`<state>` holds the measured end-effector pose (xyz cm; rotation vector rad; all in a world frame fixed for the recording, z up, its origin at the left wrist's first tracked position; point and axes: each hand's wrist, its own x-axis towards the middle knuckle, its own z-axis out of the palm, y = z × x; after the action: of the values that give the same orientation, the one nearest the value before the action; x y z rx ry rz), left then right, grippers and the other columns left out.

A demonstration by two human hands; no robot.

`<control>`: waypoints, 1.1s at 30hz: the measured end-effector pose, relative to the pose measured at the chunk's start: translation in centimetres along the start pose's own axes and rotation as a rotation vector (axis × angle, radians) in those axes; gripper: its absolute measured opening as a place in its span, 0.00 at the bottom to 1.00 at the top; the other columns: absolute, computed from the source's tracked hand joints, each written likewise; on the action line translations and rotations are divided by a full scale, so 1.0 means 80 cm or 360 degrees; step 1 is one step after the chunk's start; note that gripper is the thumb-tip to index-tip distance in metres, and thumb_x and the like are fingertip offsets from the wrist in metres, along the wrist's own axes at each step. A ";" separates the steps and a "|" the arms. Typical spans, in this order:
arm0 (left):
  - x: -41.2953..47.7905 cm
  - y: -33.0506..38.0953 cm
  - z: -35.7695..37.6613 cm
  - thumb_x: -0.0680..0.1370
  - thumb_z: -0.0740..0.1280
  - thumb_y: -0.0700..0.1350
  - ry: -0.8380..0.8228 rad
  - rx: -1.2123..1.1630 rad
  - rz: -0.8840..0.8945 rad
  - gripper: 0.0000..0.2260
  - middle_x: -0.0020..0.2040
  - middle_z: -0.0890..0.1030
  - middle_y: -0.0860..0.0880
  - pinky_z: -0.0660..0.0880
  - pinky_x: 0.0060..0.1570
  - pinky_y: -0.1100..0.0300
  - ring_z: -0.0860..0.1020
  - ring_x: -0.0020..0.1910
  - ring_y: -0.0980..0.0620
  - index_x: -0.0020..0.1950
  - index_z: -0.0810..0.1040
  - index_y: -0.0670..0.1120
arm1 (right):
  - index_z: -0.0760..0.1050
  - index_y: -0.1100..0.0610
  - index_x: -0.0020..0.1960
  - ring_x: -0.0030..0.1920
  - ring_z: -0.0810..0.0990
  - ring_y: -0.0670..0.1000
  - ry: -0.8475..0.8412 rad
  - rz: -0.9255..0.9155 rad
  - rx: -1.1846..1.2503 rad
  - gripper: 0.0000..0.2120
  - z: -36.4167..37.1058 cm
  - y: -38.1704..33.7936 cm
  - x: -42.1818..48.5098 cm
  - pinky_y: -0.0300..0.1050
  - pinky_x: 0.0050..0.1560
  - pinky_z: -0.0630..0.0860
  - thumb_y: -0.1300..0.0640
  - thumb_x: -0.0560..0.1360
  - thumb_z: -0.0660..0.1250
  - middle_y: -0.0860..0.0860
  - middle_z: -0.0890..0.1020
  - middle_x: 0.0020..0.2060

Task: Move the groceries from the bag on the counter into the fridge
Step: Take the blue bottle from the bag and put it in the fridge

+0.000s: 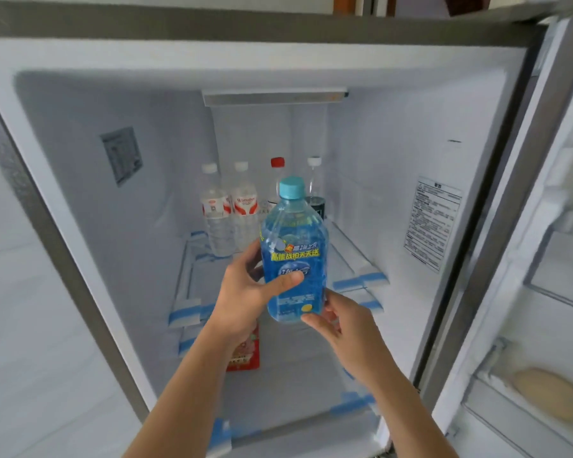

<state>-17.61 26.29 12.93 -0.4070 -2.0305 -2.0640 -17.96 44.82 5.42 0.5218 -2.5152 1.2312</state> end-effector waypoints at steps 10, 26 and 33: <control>0.054 -0.038 -0.034 0.61 0.81 0.51 0.0216 0.0065 -0.0106 0.29 0.57 0.84 0.48 0.79 0.56 0.38 0.82 0.57 0.44 0.61 0.79 0.49 | 0.77 0.50 0.57 0.48 0.77 0.46 -0.0162 -0.0088 -0.0506 0.20 0.036 0.016 0.086 0.45 0.48 0.77 0.36 0.76 0.64 0.44 0.82 0.45; 0.101 -0.075 -0.066 0.58 0.82 0.52 0.0302 0.0078 -0.0269 0.34 0.58 0.83 0.51 0.78 0.58 0.40 0.82 0.58 0.46 0.62 0.78 0.51 | 0.76 0.51 0.60 0.51 0.75 0.47 -0.0290 -0.0064 -0.0516 0.22 0.072 0.027 0.137 0.41 0.46 0.72 0.36 0.77 0.62 0.47 0.82 0.47; 0.117 -0.089 -0.073 0.58 0.82 0.51 0.0356 0.0125 -0.0311 0.38 0.61 0.81 0.49 0.80 0.56 0.45 0.81 0.58 0.49 0.65 0.73 0.49 | 0.76 0.49 0.62 0.49 0.76 0.47 -0.0229 -0.0042 -0.0498 0.23 0.089 0.038 0.153 0.45 0.47 0.77 0.35 0.76 0.62 0.46 0.80 0.46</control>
<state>-29.10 20.97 9.39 0.0381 -2.0763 -2.0216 -30.92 38.50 4.16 0.5797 -2.7406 0.7926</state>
